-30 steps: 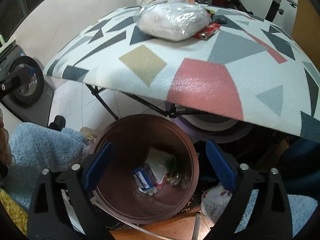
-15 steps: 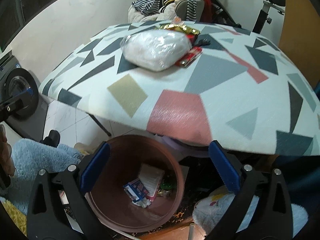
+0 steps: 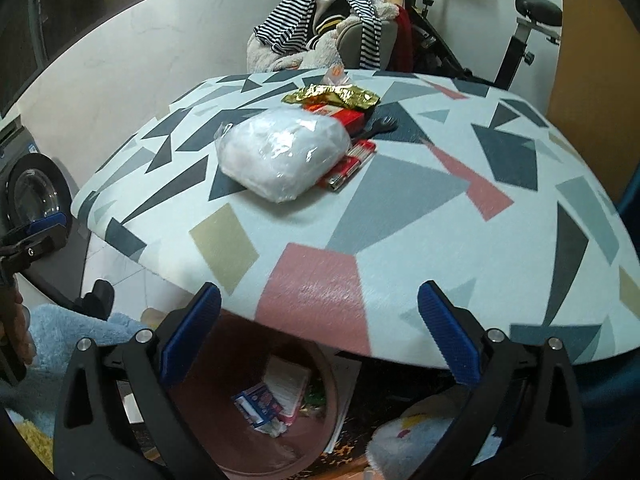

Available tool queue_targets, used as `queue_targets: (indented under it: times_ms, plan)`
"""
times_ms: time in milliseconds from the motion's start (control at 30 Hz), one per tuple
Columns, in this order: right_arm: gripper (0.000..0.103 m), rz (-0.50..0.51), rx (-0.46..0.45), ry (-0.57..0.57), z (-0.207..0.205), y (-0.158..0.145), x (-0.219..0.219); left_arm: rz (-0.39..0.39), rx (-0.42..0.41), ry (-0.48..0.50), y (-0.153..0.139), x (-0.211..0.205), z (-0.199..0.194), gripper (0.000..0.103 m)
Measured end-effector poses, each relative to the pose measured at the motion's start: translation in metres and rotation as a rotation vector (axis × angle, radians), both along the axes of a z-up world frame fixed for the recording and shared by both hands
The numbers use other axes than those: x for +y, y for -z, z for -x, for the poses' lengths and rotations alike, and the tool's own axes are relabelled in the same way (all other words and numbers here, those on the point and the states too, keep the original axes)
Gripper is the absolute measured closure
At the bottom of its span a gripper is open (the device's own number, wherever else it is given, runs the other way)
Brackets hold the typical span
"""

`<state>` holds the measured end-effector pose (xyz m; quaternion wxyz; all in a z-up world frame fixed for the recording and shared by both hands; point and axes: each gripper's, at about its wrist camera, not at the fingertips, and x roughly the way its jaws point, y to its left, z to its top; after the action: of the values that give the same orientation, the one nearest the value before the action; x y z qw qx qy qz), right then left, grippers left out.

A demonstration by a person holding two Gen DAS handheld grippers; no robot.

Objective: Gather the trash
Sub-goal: 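Move both grippers back to the table toward the white plastic bag, then grasp the white plastic bag with the left gripper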

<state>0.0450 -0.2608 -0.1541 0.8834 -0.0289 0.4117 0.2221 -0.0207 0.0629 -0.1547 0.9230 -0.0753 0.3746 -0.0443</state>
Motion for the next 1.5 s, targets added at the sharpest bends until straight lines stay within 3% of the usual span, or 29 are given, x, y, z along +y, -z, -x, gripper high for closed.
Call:
queue_targets:
  times_ms: [133,367,667,900,1067,1233,1367,1433,1500]
  plan:
    - [0.006,0.006,0.001,0.01,-0.007,0.0,-0.003,0.022,0.012,-0.015,0.002,0.004,-0.006,0.01]
    - [0.006,0.003,0.004,0.029,-0.022,0.0,-0.008,-0.012,0.012,0.008,-0.002,0.0,-0.023,0.009]
    - [0.006,-0.007,0.004,0.056,-0.043,0.001,-0.017,-0.023,-0.013,0.144,-0.019,-0.031,-0.071,0.009]
    - [0.006,-0.032,0.017,0.093,-0.059,0.005,-0.03,-0.039,0.024,0.278,-0.011,-0.074,-0.129,0.007]
    - [0.006,-0.044,0.03,0.11,-0.066,0.008,-0.039,0.075,0.1,0.236,0.008,-0.079,-0.17,0.007]
    - [0.006,-0.048,0.039,0.123,-0.07,0.012,-0.045,0.326,0.177,0.112,0.032,-0.062,-0.201,0.007]
    - [0.006,-0.058,0.045,0.129,-0.072,0.014,-0.048,0.424,0.211,0.049,0.047,-0.056,-0.215,0.007]
    - [0.006,-0.06,0.047,0.128,-0.073,0.015,-0.048,0.404,0.231,0.024,0.053,-0.057,-0.217,0.02]
    - [0.006,-0.06,0.054,0.125,-0.074,0.017,-0.048,0.436,0.223,0.051,0.056,-0.057,-0.216,0.033]
